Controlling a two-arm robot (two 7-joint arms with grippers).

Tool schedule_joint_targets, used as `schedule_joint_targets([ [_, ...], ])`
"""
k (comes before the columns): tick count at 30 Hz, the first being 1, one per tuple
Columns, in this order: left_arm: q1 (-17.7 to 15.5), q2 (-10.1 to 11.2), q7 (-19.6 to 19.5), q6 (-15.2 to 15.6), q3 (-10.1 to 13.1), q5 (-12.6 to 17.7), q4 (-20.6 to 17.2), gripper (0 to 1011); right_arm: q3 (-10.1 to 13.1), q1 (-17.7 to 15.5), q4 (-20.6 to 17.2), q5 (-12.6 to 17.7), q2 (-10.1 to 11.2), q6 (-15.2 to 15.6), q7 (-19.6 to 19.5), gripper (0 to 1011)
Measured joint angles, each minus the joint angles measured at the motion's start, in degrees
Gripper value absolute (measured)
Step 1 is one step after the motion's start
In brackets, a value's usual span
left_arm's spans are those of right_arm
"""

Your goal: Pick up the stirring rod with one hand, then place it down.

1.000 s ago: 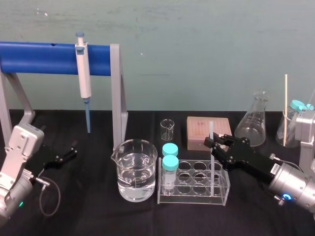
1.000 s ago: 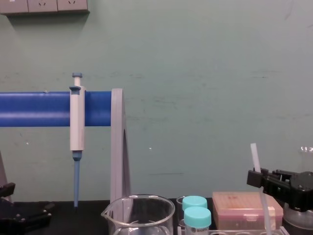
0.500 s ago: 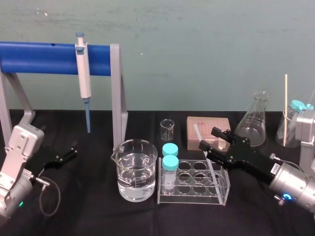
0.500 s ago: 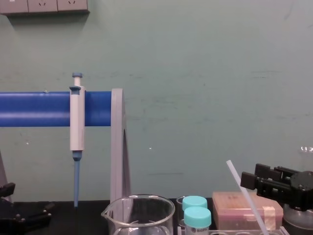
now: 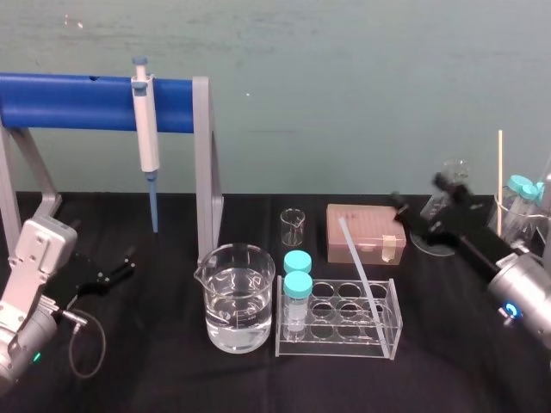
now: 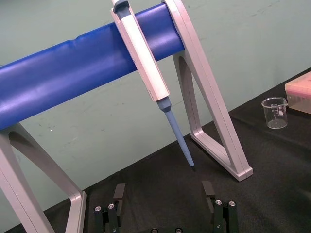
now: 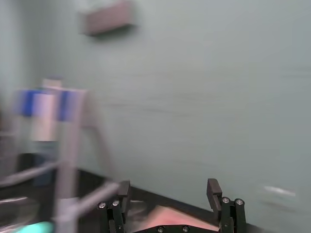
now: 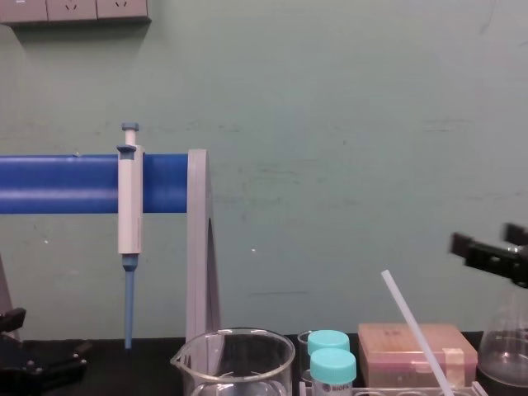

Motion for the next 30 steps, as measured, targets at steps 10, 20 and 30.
schedule_joint_targets([
  [10,0.0,0.0,0.0,0.0,0.0,0.0,0.0,1000,1.4,-1.4,-0.2,-9.1,-2.9,12.0,-19.6,1000],
  [20,0.0,0.0,0.0,0.0,0.0,0.0,0.0,1000,1.3,-1.5,0.0,-9.4,-3.1,12.6,-19.9,1000],
  [30,0.0,0.0,0.0,0.0,0.0,0.0,0.0,1000,1.4,-1.5,-0.1,-9.3,-3.1,12.3,-19.9,1000],
])
